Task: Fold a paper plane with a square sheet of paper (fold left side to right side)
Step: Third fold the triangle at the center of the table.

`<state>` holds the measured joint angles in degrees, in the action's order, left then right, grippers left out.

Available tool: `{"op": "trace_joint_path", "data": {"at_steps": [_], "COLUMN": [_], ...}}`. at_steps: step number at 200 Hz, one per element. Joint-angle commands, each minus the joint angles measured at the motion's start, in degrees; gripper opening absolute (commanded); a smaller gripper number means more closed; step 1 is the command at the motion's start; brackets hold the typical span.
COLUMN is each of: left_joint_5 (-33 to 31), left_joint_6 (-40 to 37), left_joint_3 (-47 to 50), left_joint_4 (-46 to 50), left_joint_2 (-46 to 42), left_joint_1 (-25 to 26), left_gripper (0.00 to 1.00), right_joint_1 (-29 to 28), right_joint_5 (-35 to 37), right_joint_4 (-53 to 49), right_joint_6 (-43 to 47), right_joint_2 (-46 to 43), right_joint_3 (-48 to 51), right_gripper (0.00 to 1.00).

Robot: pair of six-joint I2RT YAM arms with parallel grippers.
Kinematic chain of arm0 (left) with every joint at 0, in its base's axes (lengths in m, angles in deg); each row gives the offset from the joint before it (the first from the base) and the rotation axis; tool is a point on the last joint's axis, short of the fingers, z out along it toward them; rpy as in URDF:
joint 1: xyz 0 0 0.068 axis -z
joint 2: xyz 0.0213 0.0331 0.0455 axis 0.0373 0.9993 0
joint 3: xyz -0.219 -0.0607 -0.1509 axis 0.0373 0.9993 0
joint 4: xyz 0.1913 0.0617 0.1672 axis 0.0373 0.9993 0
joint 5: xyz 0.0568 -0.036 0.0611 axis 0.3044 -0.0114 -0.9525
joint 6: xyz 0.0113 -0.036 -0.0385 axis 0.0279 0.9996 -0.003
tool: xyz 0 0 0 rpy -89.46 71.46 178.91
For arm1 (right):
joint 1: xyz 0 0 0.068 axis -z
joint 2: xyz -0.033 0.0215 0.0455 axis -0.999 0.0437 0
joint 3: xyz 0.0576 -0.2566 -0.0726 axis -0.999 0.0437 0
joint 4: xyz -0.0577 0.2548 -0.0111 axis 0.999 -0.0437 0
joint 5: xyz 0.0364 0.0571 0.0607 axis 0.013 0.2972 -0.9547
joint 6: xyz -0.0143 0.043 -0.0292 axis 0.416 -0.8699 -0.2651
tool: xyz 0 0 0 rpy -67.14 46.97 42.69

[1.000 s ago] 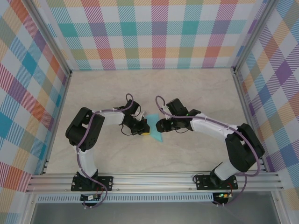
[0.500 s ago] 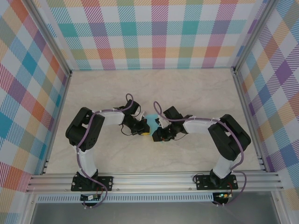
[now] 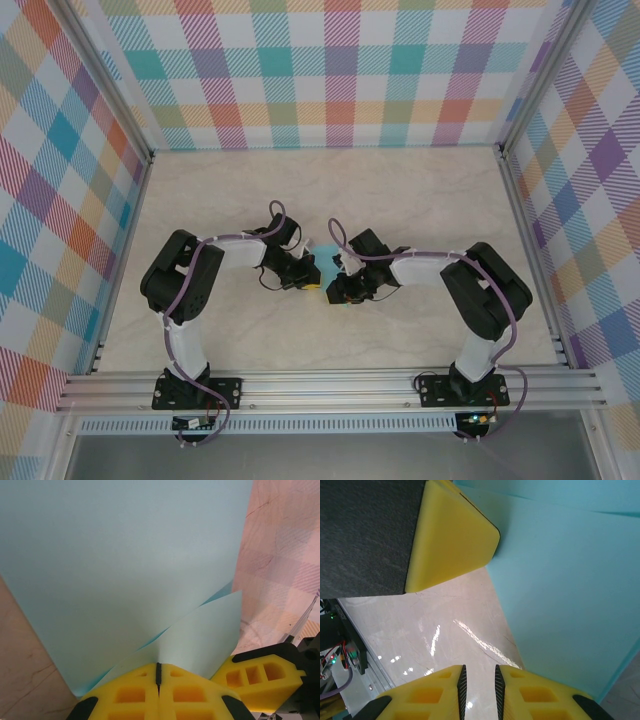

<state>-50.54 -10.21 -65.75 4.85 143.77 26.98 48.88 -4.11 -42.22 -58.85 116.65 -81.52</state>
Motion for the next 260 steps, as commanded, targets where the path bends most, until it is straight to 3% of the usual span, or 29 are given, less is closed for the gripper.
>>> {"op": "trace_joint_path", "data": {"at_steps": [1, 107, 152, 203, 260], "left_joint_5": [-5.5, -6.4, -6.4, -6.3, -6.1], "left_joint_6": [-1.1, -1.4, -1.3, -1.1, -1.1], "left_joint_3": [1.8, 1.4, 1.2, 1.2, 1.2], "left_joint_4": [5.2, 5.6, 5.7, 5.8, 5.7], "left_joint_2": [0.9, 1.6, 1.6, 0.8, 0.7], "left_joint_1": [0.3, 0.2, 0.2, 0.2, 0.2], "left_gripper": [0.0, 0.0, 0.0, 0.0, 0.0], "right_joint_1": [0.0, 0.3, 1.6, 2.2, 1.7], "right_joint_5": [0.0, 0.7, 0.4, -1.9, 3.7], "right_joint_4": [0.1, -1.0, -1.9, -9.1, -5.9], "right_joint_6": [-0.1, -0.4, -0.6, -0.3, -6.6], "right_joint_2": [1.4, 0.5, -4.8, -14.6, -4.4], "right_joint_3": [0.7, 6.4, 11.3, 2.7, -1.1], "right_gripper": [0.24, 0.19, 0.15, 0.14, 0.02]}}
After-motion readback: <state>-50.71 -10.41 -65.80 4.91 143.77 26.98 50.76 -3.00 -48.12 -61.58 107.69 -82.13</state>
